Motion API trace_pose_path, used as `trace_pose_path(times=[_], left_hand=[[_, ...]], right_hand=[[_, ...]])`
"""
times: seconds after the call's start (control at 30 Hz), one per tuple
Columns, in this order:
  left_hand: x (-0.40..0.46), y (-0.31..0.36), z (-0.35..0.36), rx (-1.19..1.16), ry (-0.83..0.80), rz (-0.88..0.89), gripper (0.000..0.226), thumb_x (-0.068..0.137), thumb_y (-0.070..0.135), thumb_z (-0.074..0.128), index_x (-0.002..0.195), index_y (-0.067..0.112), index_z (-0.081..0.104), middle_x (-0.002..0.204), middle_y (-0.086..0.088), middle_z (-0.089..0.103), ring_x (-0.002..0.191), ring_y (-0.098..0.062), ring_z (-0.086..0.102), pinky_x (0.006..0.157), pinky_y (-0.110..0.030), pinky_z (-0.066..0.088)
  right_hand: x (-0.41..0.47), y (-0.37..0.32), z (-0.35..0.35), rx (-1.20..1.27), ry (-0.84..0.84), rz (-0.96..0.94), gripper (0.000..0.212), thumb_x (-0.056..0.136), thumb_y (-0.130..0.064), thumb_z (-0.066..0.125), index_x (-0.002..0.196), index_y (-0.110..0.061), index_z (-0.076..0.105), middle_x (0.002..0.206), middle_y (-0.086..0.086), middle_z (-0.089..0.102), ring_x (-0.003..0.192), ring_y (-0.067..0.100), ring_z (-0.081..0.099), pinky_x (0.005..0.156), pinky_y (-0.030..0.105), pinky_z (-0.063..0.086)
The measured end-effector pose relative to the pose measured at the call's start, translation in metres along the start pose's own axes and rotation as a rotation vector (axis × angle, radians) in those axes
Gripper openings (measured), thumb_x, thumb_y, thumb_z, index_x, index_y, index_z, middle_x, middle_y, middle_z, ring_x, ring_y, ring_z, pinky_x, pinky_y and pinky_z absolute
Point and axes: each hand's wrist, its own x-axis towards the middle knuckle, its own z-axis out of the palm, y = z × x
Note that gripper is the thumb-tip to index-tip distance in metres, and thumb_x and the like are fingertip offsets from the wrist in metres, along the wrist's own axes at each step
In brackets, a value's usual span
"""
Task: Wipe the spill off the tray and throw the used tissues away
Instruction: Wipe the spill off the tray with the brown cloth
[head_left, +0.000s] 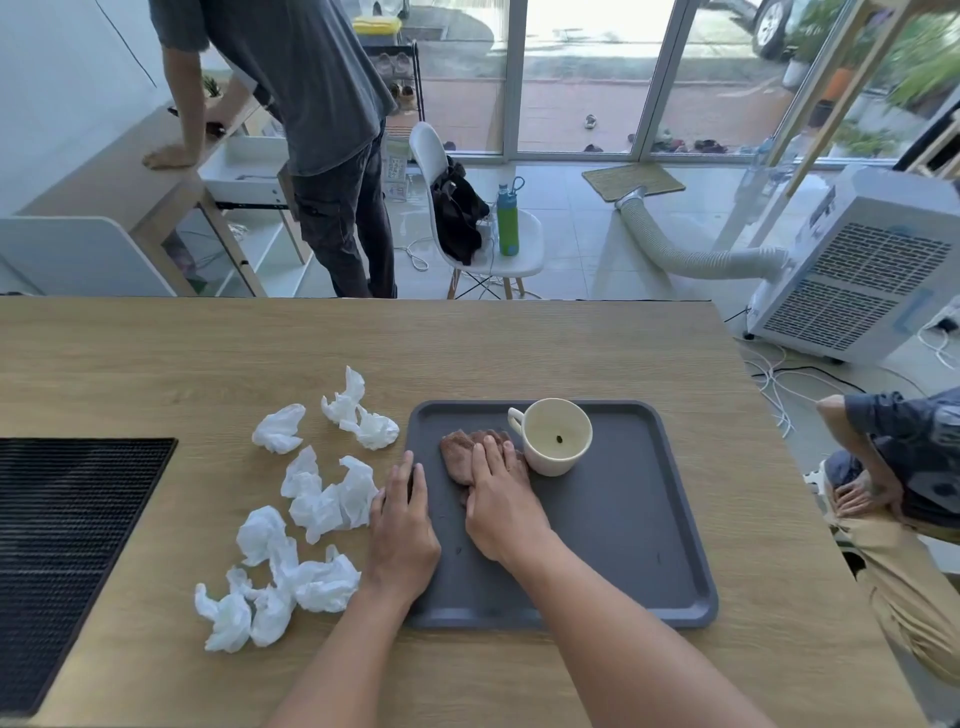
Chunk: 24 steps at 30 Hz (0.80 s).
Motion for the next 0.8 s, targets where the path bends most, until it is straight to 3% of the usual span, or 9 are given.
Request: trace_pose_path(times=[0.2, 0.4, 0.6, 0.8], left_hand=[[-0.001, 0.001, -0.002, -0.004, 0.013, 0.002, 0.057, 0.084, 0.006, 0.031, 0.141, -0.001, 0.037, 0.154, -0.014, 0.025, 0.141, -0.028, 0.027, 0.110, -0.047, 0.028], [0.000, 0.004, -0.003, -0.018, 0.011, -0.009, 0.056, 0.085, -0.003, 0.044, 0.141, -0.002, 0.037, 0.154, -0.014, 0.025, 0.141, -0.029, 0.028, 0.110, -0.047, 0.030], [0.000, 0.002, -0.003, -0.023, 0.000, -0.004, 0.058, 0.083, -0.006, 0.048, 0.140, -0.003, 0.038, 0.154, -0.015, 0.025, 0.141, -0.029, 0.028, 0.110, -0.048, 0.029], [0.000, 0.003, -0.005, -0.052, 0.028, -0.015, 0.061, 0.082, -0.008, 0.046, 0.142, 0.000, 0.036, 0.156, -0.012, 0.023, 0.142, -0.025, 0.025, 0.113, -0.045, 0.025]], right_hand=[[-0.027, -0.002, 0.012, -0.040, 0.001, 0.023, 0.067, 0.098, -0.024, 0.035, 0.153, 0.000, 0.006, 0.161, 0.020, 0.004, 0.149, 0.036, -0.003, 0.120, 0.044, 0.002], [-0.013, -0.006, 0.003, -0.013, -0.011, 0.073, 0.070, 0.100, -0.026, 0.036, 0.153, 0.001, -0.002, 0.161, 0.020, -0.007, 0.148, 0.034, -0.010, 0.121, 0.043, -0.001], [0.012, -0.013, 0.000, 0.043, -0.001, 0.165, 0.067, 0.099, -0.023, 0.032, 0.152, 0.004, 0.001, 0.161, 0.020, -0.004, 0.148, 0.036, -0.009, 0.121, 0.045, -0.003], [0.010, -0.010, 0.003, 0.055, -0.012, 0.031, 0.065, 0.097, -0.021, 0.037, 0.154, -0.004, 0.009, 0.163, 0.014, 0.003, 0.149, 0.035, -0.005, 0.120, 0.051, 0.005]])
